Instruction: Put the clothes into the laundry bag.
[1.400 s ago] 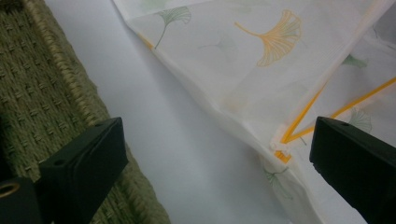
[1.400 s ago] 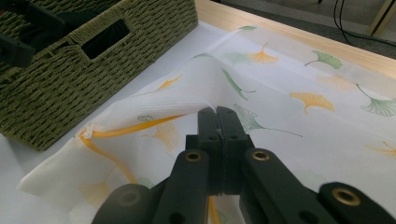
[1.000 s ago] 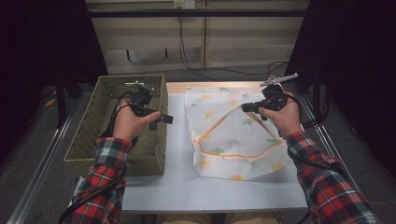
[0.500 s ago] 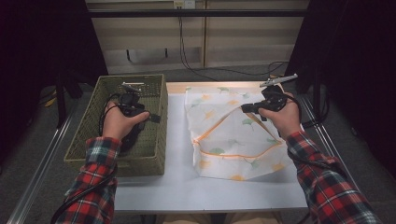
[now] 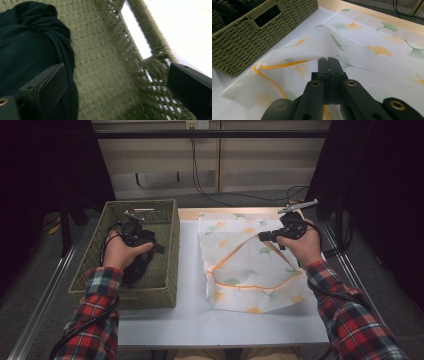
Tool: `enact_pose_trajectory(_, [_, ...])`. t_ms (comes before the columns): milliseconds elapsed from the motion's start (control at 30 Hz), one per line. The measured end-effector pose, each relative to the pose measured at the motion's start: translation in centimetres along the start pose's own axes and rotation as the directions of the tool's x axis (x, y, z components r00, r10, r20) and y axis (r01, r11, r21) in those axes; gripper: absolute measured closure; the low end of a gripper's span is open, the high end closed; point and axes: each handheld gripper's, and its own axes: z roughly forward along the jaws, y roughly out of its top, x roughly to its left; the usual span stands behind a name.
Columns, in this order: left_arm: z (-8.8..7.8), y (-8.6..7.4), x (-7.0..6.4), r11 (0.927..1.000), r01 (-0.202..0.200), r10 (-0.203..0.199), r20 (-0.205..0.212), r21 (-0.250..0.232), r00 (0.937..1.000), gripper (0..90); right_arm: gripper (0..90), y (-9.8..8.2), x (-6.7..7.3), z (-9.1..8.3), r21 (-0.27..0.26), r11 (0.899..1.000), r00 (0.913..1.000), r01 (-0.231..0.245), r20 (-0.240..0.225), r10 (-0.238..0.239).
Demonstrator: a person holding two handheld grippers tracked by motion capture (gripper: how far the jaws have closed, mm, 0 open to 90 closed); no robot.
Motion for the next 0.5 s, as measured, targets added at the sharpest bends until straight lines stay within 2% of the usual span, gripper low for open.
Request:
enact_pose_trajectory(167, [0.3,-0.4,1.1,0.9999,0.014,-0.014,-0.006,-0.005,0.9999,1.8,90.0,0.0,0.0,0.1,0.003,1.000,1.0000,0.001,-0.003,-0.001])
enact_pose_trajectory(233, [0.3,-0.5,1.5,0.9998,0.020,-0.020,0.011,-0.007,0.9997,2.1,90.0,-0.1,0.0,0.2,0.006,1.000,1.0000,0.000,-0.007,0.000])
enact_pose_trajectory(500, [0.2,-0.6,2.7,0.9999,0.014,-0.014,0.021,0.000,0.9997,3.2,90.0,-0.1,0.1,0.5,0.010,1.000,1.0000,-0.003,-0.003,0.003])
